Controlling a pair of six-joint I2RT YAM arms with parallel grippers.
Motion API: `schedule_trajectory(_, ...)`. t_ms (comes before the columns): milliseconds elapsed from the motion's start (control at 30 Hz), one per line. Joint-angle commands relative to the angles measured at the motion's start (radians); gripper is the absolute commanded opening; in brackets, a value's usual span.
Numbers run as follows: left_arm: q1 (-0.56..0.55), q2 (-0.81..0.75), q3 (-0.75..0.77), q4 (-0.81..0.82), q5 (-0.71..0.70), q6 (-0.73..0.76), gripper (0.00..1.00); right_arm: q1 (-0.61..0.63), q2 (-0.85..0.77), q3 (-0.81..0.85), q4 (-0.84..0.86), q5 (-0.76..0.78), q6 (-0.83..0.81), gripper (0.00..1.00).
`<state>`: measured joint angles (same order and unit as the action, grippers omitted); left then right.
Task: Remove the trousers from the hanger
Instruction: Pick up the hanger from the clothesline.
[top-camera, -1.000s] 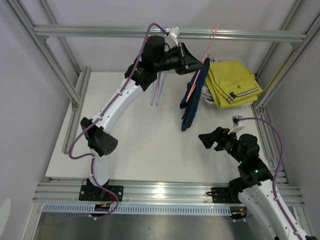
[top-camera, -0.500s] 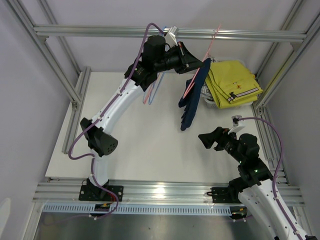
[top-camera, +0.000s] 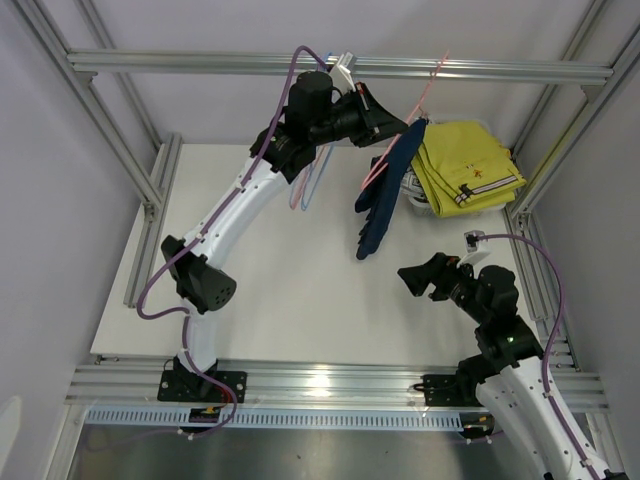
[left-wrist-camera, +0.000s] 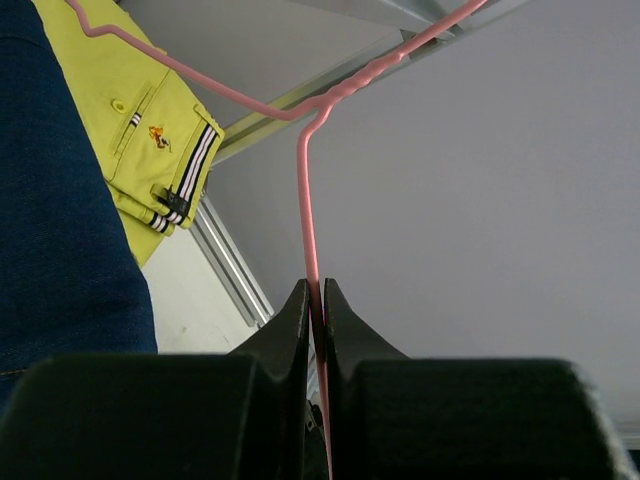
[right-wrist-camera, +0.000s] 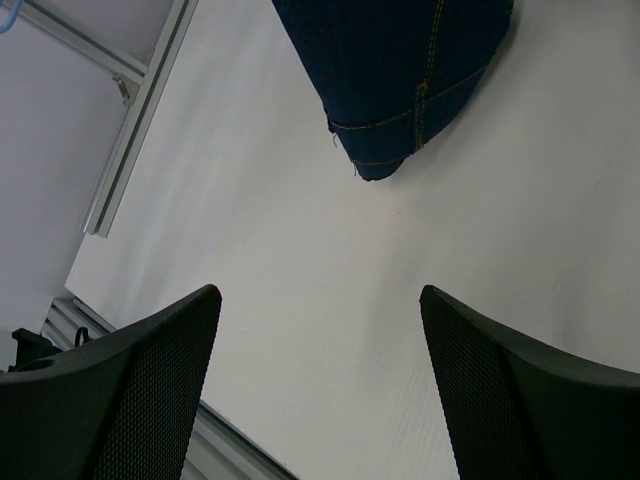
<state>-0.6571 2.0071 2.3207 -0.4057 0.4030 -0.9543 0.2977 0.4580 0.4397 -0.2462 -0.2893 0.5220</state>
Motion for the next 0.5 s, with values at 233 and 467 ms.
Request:
schedule_trajectory(233, 0.021, -0.073, 0.098, 0.305, -0.161, 0.054, 0.01, -0.017, -0.011, 0.008, 0.056, -0.019, 0.004, 0.85)
schedule_trajectory(467, 0.005, -0.119, 0.013, 0.301, -0.174, 0.08, 0.01, -0.029, 0.066, 0.209, 0.224, 0.122, 0.111, 0.85)
